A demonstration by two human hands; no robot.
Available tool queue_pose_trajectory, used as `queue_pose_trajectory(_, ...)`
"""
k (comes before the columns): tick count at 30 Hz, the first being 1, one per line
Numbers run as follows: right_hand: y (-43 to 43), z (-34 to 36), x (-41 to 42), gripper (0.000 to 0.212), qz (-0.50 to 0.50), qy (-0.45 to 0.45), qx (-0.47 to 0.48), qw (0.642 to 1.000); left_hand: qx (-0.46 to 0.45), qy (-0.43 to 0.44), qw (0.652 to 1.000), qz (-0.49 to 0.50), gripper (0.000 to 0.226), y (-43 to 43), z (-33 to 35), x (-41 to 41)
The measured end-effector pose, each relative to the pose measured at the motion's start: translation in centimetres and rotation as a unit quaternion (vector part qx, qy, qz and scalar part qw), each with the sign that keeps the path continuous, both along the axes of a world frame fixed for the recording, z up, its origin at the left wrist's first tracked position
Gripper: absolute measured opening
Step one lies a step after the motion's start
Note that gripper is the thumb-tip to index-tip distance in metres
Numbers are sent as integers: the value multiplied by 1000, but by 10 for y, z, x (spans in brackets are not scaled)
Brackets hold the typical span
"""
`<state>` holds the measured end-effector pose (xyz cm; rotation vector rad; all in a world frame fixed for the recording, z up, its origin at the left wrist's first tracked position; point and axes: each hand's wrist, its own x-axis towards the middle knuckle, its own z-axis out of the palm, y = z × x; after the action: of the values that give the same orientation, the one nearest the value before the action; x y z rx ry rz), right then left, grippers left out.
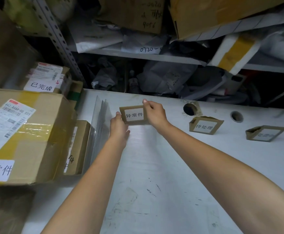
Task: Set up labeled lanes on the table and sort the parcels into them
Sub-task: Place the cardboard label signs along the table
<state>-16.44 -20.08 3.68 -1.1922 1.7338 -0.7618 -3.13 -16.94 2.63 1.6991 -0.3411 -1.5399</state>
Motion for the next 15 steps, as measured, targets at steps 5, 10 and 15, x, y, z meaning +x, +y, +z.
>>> queue_pose_trajectory(5, 23, 31, -36, 39, -7, -27, -18, 999, -5, 45, 999, -23, 22, 14, 32, -19)
queue_pose_trajectory(10, 50, 75, -92, 35, -69, -18, -33, 997, -14, 86, 995, -56, 19, 27, 74, -70)
queue_pose_trajectory(15, 80, 122, -166, 40, -110, -14, -61, 992, -33, 122, 987, -102, 28, 45, 114, -150)
